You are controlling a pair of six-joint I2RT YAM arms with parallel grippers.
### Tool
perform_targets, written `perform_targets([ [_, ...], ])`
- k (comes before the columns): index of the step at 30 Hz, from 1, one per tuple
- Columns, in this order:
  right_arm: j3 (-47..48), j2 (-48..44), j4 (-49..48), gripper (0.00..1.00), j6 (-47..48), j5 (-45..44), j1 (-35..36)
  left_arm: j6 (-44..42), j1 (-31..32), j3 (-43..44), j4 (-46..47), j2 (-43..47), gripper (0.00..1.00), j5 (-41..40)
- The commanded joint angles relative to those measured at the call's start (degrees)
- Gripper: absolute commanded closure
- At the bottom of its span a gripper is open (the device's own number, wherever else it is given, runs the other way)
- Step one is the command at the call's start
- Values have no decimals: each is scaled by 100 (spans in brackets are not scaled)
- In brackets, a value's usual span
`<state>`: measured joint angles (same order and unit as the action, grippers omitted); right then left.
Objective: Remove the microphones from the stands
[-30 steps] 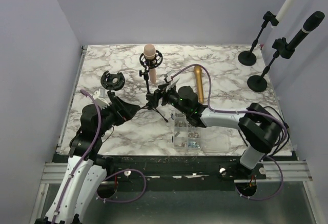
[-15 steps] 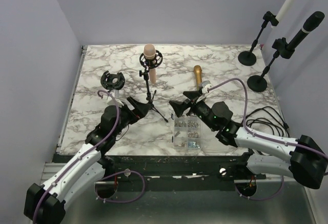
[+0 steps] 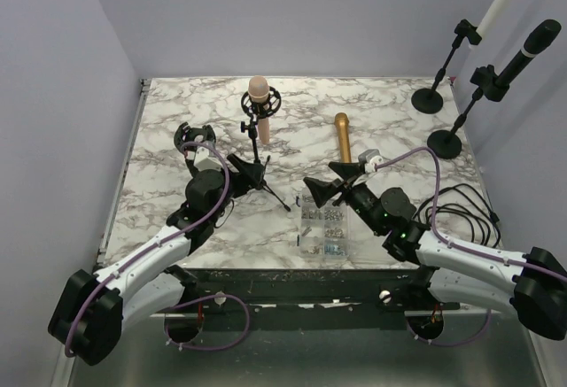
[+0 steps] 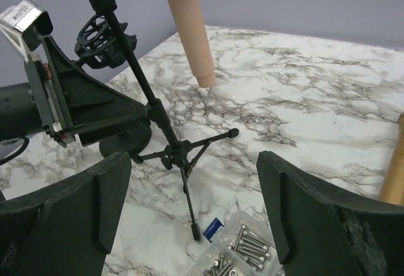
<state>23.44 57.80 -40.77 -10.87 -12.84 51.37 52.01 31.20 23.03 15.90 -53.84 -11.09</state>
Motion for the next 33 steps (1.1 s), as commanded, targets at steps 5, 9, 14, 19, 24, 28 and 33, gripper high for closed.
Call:
perform_targets([
  [5,-191,-246,-387,12,79,-235,-2,-91,145,393,426,-462,39,-203],
  [9,-213,-241,-417,12,80,-286,-1,-31,153,424,427,-561,45,-117],
  [14,-235,-207,-471,11,79,-267,3,41,150,366,371,-557,48,-112],
  [19,-243,-181,-490,11,74,-245,-5,84,150,349,404,-613,51,-69],
  [24,-279,-185,-541,12,81,-245,-4,112,146,375,499,-718,59,22],
  [28,-279,-155,-551,12,85,-228,-4,215,136,398,514,-837,66,73],
  [33,-305,-161,-587,11,78,-208,3,478,75,386,453,-926,100,120],
])
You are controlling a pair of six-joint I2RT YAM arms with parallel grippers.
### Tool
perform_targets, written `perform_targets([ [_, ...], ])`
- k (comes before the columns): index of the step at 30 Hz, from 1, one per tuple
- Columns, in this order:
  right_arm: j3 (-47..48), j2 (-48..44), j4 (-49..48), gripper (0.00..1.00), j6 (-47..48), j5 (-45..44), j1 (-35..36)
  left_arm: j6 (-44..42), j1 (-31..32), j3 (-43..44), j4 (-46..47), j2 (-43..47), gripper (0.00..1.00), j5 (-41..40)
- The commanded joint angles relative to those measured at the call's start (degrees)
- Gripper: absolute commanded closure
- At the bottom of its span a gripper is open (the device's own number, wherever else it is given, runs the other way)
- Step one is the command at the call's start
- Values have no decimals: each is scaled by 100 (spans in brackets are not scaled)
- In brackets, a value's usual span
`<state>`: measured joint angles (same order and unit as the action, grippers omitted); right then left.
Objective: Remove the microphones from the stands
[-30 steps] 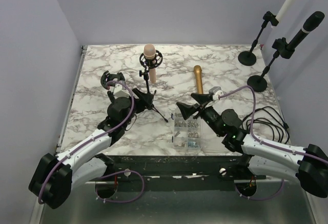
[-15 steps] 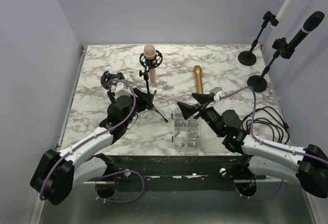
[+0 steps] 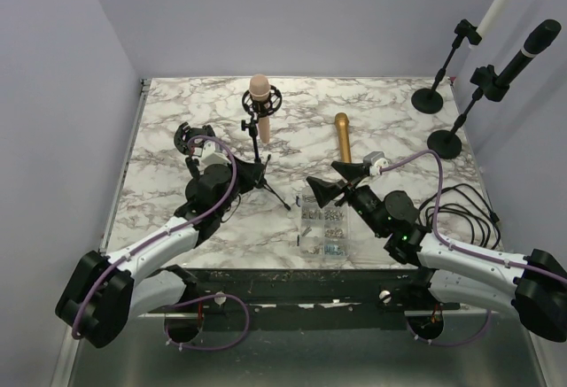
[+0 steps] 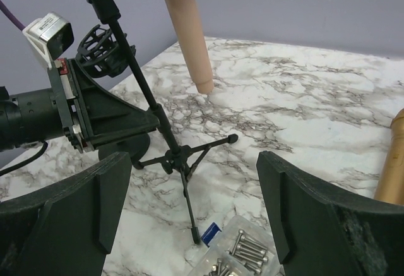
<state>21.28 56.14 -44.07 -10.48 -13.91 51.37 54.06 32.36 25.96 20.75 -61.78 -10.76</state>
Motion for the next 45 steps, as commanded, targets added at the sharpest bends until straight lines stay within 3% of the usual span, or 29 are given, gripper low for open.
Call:
perform_targets([
  [1,-101,-6,-264,12,41,-103,2,374,-40,108,-131,-133,100,83],
  [13,-97,57,-295,12,33,-56,-2,2880,-210,-365,-70,37,100,836],
  [23,-89,92,-295,11,20,-31,-3,4634,-418,-1161,1057,237,100,1050],
  [31,-54,206,-295,11,4,22,-1,4636,-530,-1308,1099,132,100,1172],
  [35,-28,278,-295,11,9,51,-3,4910,-549,-1759,1769,-3,100,1121],
  [39,-8,357,-297,11,-4,97,-2,4624,-581,-1765,2260,-222,100,1348],
  [45,204,639,-142,9,-120,296,-1,3965,-569,-1498,1711,-9,69,1546],
])
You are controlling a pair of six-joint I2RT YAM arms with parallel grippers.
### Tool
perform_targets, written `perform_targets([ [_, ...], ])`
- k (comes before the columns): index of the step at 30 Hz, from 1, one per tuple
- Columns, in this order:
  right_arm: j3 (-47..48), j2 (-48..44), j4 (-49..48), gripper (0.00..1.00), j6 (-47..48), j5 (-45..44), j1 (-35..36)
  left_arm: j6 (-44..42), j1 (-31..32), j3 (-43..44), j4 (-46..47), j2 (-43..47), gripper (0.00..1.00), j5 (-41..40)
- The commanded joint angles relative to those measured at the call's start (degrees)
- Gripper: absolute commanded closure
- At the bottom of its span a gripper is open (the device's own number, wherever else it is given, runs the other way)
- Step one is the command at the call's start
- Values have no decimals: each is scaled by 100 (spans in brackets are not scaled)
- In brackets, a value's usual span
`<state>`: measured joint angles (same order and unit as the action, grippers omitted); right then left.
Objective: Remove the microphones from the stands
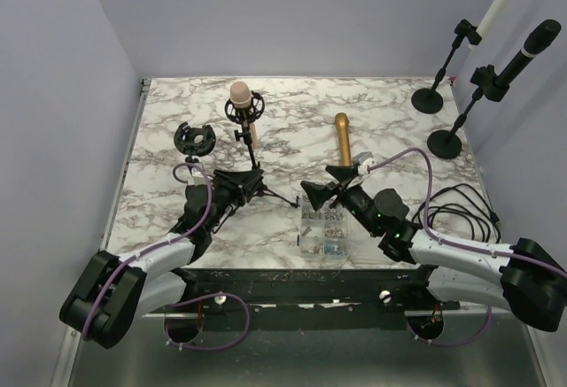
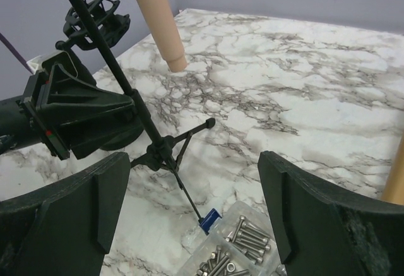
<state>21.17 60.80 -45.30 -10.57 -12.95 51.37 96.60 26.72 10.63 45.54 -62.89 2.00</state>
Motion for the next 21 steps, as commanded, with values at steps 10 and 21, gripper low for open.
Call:
perform_targets([
  [10,1419,687,1653,0,-2763,161,0,-1748,-8,319,-3578,2181,27,84],
  [21,1032,2454,-1231,1,-6685,1566,-3,-3881,-71,1746,-6348,4128,15,-632],
])
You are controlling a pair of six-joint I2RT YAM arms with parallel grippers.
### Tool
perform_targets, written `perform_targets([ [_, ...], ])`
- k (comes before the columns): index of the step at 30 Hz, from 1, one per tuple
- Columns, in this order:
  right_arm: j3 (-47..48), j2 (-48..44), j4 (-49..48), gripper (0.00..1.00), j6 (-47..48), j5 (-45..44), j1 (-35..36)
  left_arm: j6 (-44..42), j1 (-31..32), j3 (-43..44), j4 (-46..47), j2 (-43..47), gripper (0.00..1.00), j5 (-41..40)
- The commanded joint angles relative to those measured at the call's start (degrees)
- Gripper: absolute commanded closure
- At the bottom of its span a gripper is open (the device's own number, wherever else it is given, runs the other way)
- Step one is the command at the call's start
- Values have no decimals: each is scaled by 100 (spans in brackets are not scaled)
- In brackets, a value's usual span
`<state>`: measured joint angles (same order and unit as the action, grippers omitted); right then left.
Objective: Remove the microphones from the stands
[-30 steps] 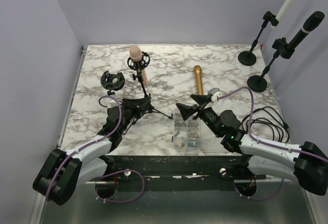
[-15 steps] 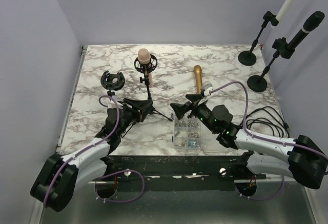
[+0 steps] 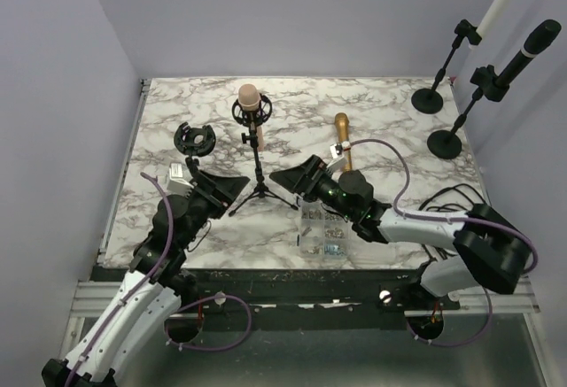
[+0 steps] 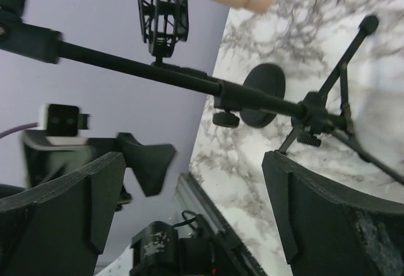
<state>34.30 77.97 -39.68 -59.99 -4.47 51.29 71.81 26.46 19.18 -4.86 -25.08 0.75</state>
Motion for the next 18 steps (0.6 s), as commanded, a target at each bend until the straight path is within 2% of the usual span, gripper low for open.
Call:
perform_targets([
  [1,-346,1004,-2284,4,-1950,720,16,-1669,-40,1146,-1428,401,15,-606],
  [2,-386,1274,-2655,8,-2068,701,20,-1985,-44,1362,-1464,450,15,-656],
  [5,-421,1751,-3197,12,-2354,507,57,-2893,-44,2019,-1581,408,15,-746],
  [9,-112,2170,-3059,16,-2368,481,129,-3735,-44,2785,-1663,177,15,-796],
  [10,-64,2285,-3120,20,-2356,304,157,-3888,-44,2912,-1650,140,15,-805],
  [13,86,2576,-3233,28,-2407,207,204,-4329,-44,3068,-1519,73,15,-825],
  [18,431,2866,-3072,35,-2406,267,223,-4699,-49,2976,-1372,57,15,-845],
])
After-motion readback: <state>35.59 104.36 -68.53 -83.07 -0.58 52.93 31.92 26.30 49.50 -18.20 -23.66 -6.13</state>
